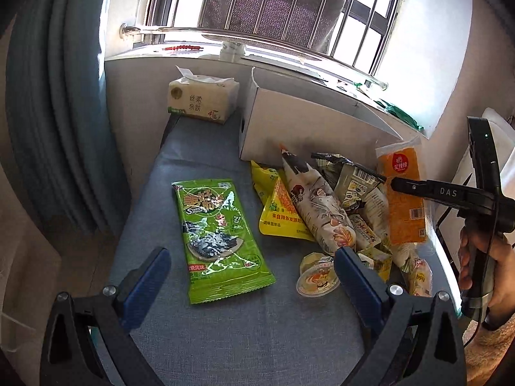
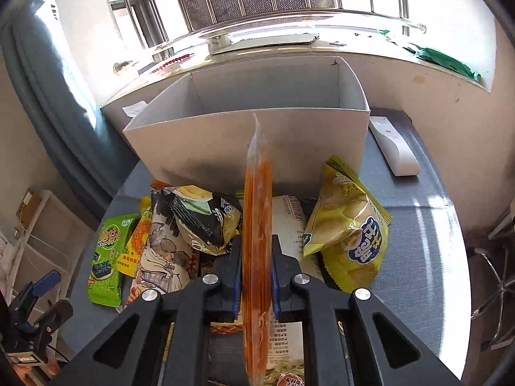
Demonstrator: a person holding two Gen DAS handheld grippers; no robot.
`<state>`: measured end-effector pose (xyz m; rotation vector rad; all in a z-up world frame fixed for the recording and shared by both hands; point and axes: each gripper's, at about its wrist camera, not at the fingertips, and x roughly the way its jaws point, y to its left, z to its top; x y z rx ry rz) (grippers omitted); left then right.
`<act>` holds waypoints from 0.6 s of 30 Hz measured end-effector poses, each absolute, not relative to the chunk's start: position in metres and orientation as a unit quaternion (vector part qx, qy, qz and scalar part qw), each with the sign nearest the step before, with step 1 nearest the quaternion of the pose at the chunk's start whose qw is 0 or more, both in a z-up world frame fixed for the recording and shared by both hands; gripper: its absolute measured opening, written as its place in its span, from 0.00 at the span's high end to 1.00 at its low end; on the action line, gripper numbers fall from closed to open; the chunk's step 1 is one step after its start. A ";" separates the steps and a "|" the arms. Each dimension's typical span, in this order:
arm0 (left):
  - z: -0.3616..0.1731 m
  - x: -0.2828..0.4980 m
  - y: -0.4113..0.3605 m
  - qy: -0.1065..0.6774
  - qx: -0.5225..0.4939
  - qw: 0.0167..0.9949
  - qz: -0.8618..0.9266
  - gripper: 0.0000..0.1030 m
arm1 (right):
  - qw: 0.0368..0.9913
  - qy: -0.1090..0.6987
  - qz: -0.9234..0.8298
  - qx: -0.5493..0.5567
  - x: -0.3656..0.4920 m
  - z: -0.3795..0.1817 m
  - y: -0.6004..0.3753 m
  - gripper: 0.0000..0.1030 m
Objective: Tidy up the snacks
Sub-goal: 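Grasp a green seaweed pack with the left tool while the right tool grasps the orange snack bar pack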
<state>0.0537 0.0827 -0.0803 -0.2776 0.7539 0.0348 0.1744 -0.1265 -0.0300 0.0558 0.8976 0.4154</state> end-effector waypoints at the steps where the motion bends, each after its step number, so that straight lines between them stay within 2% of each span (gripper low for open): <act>1: -0.081 0.057 0.083 0.368 -0.135 0.920 0.016 0.00 | 0.880 0.428 0.205 0.035 0.180 -0.028 -0.133 0.86; 7: -0.093 0.084 0.093 0.396 -0.126 0.909 0.024 0.00 | 0.875 0.397 0.254 0.110 0.178 0.005 -0.156 0.86; 18: -0.135 0.145 0.106 0.486 -0.096 0.865 0.082 0.02 | 0.888 0.358 0.262 0.118 0.135 0.029 -0.188 0.86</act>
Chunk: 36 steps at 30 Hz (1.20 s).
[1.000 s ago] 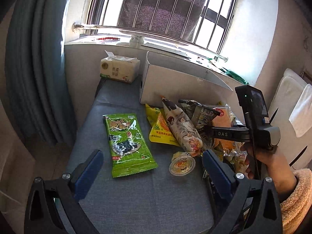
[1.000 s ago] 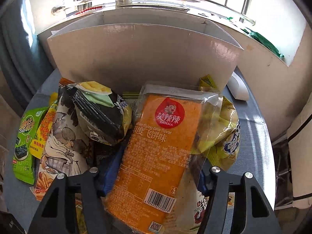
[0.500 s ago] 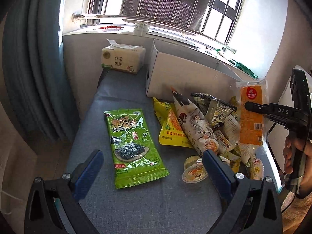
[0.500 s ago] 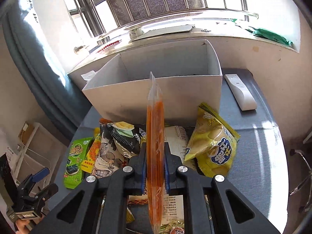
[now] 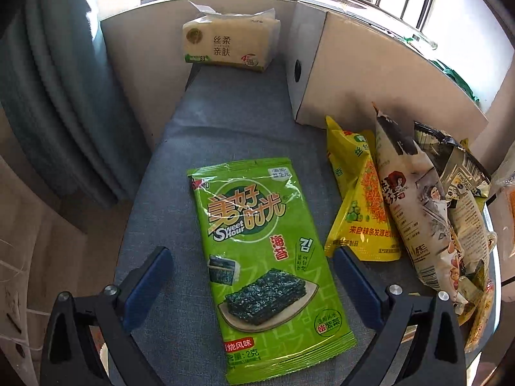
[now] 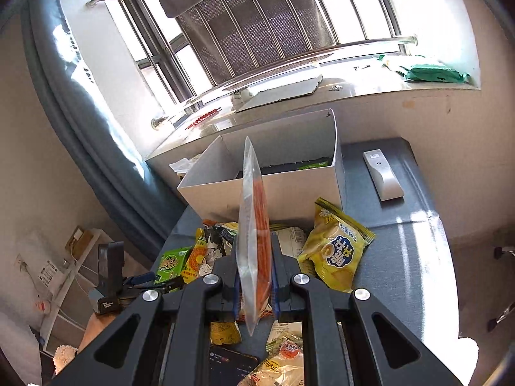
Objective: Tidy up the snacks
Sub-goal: 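Grasp a green seaweed pack with the left tool while the right tool grasps the orange snack bar pack, then carry both packs over the white box and release them inside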
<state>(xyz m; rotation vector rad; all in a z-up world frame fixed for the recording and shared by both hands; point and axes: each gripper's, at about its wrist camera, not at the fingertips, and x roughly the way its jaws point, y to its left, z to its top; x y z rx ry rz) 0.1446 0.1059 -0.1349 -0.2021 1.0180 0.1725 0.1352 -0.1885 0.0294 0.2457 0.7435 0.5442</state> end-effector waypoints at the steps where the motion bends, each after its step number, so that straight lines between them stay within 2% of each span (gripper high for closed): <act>1: -0.135 0.144 0.102 0.488 -0.085 0.865 0.083 0.04 | 0.888 0.358 0.264 0.121 0.132 0.029 -0.191 0.86; 2: -0.135 0.143 0.097 0.490 -0.065 0.865 0.090 0.10 | 0.887 0.358 0.265 0.122 0.129 0.027 -0.192 0.86; 3: -0.135 0.142 0.092 0.487 -0.046 0.867 0.093 0.12 | 0.887 0.359 0.265 0.122 0.126 0.026 -0.195 0.87; 5: -0.131 0.137 0.087 0.479 -0.044 0.873 0.081 0.36 | 0.884 0.360 0.269 0.125 0.121 0.023 -0.198 0.87; 7: -0.129 0.135 0.085 0.479 -0.047 0.873 0.078 0.42 | 0.883 0.363 0.272 0.125 0.119 0.021 -0.199 0.86; 14: -0.097 0.093 0.076 0.439 -0.053 0.895 0.056 0.44 | 0.879 0.366 0.276 0.131 0.121 0.017 -0.202 0.87; 22: 0.002 0.075 0.075 0.331 -0.074 0.941 0.011 0.44 | 0.877 0.358 0.289 0.138 0.148 0.033 -0.199 0.87; 29: 0.069 0.162 0.069 0.281 -0.073 0.957 -0.030 0.44 | 0.873 0.350 0.302 0.153 0.225 0.075 -0.184 0.86; 32: 0.077 0.224 0.066 0.290 -0.096 0.951 -0.046 0.44 | 0.873 0.357 0.296 0.148 0.267 0.088 -0.171 0.86; 36: 0.066 0.302 0.060 0.319 -0.076 0.944 -0.031 0.44 | 0.874 0.378 0.274 0.134 0.327 0.090 -0.151 0.86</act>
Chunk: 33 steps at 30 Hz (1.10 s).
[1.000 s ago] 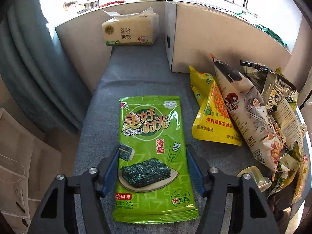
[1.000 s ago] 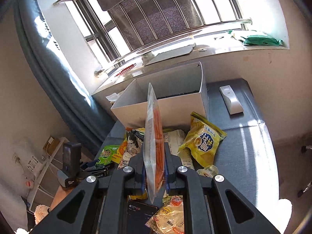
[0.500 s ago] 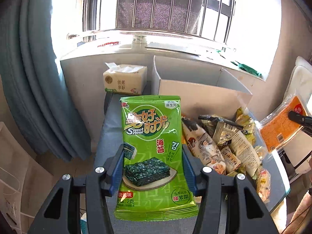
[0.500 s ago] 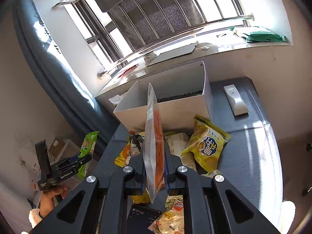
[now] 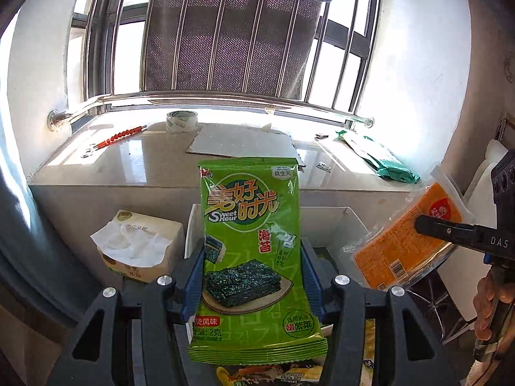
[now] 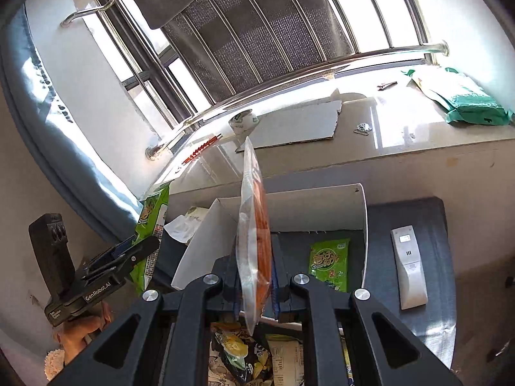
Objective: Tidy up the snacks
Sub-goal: 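Carry both packs over the white box and release them inside, then grasp the yellow potato-stick bag with the right tool while the left tool grasps the black-wrapped snack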
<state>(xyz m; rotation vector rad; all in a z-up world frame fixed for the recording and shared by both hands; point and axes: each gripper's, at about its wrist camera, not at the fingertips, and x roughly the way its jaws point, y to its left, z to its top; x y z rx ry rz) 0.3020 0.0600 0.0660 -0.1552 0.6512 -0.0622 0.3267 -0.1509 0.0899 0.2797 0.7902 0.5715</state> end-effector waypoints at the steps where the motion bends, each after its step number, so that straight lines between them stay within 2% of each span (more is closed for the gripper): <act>1: 0.060 0.317 0.058 0.331 -0.077 0.940 -0.037 0.43 | 0.873 0.385 0.267 0.135 0.341 0.087 -0.148 0.86; 3: 0.044 0.340 0.058 0.355 -0.087 0.930 -0.035 0.42 | 0.863 0.413 0.258 0.134 0.364 0.077 -0.142 0.86; 5: 0.027 0.355 0.060 0.377 -0.089 0.921 -0.026 0.31 | 0.856 0.430 0.251 0.138 0.379 0.064 -0.141 0.85; 6: 0.019 0.357 0.060 0.384 -0.085 0.919 -0.022 0.29 | 0.852 0.440 0.247 0.141 0.385 0.058 -0.141 0.81; 7: 0.012 0.358 0.061 0.393 -0.080 0.916 -0.015 0.20 | 0.848 0.446 0.245 0.149 0.389 0.053 -0.143 0.51; 8: 0.006 0.358 0.060 0.402 -0.074 0.912 -0.010 0.04 | 0.843 0.450 0.247 0.159 0.391 0.049 -0.145 0.28; 9: 0.002 0.356 0.061 0.402 -0.069 0.913 -0.012 0.00 | 0.840 0.451 0.251 0.167 0.392 0.045 -0.147 0.00; 14: -0.001 0.338 0.065 0.398 -0.060 0.915 -0.001 0.00 | 0.852 0.438 0.236 0.165 0.386 0.046 -0.156 0.00; 18: 0.022 0.301 0.071 0.357 -0.078 0.931 -0.014 0.00 | 0.862 0.416 0.245 0.158 0.361 0.058 -0.166 0.00; 26: 0.052 0.192 0.064 0.290 -0.052 0.955 -0.026 0.00 | 0.894 0.342 0.271 0.106 0.252 0.070 -0.193 0.00; 33: 0.038 0.098 0.053 0.267 -0.062 0.960 -0.048 0.00 | 0.899 0.336 0.258 0.111 0.166 0.040 -0.223 0.00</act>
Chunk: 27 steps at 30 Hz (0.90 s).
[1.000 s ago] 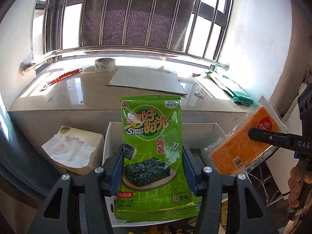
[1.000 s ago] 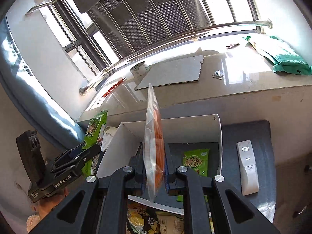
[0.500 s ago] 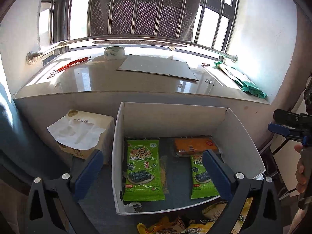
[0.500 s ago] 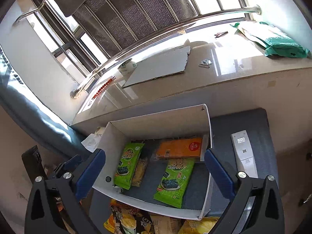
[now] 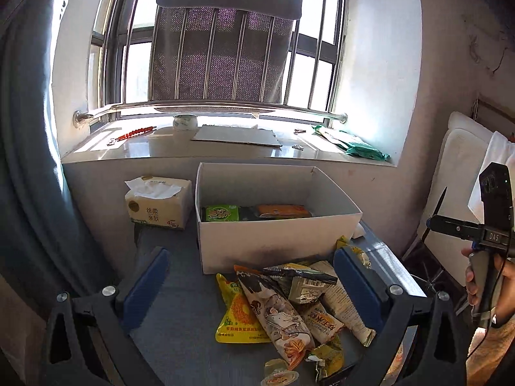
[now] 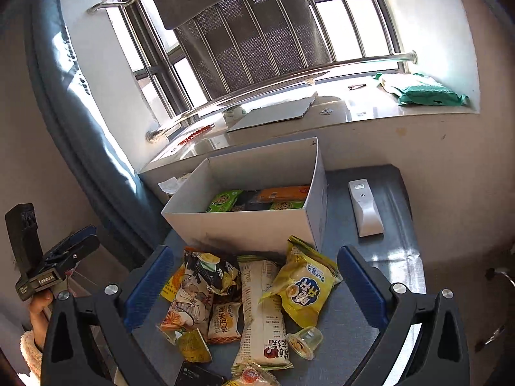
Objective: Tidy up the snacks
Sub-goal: 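Grasp the yellow potato-stick bag with the right tool while the left tool grasps the black-wrapped snack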
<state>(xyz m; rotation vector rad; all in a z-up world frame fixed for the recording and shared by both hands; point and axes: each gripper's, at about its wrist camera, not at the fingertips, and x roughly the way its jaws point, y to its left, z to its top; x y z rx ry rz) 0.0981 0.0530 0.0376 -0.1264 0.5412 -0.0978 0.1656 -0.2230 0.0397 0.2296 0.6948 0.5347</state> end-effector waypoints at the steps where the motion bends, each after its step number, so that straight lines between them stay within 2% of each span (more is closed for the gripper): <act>1: 0.033 0.087 0.052 0.268 -0.067 0.960 -0.046 0.00 | 0.896 0.342 0.255 0.120 0.156 0.031 -0.229 0.00; 6: 0.010 0.045 0.042 0.272 -0.088 0.957 -0.043 0.00 | 0.870 0.383 0.240 0.199 0.125 -0.016 -0.257 0.00; 11: -0.003 0.028 0.028 0.284 -0.087 0.953 -0.057 0.00 | 0.853 0.418 0.229 0.212 0.122 -0.046 -0.261 0.00; 27: -0.012 0.030 0.014 0.298 -0.076 0.949 -0.069 0.00 | 0.822 0.500 0.190 0.197 0.250 -0.079 -0.213 0.00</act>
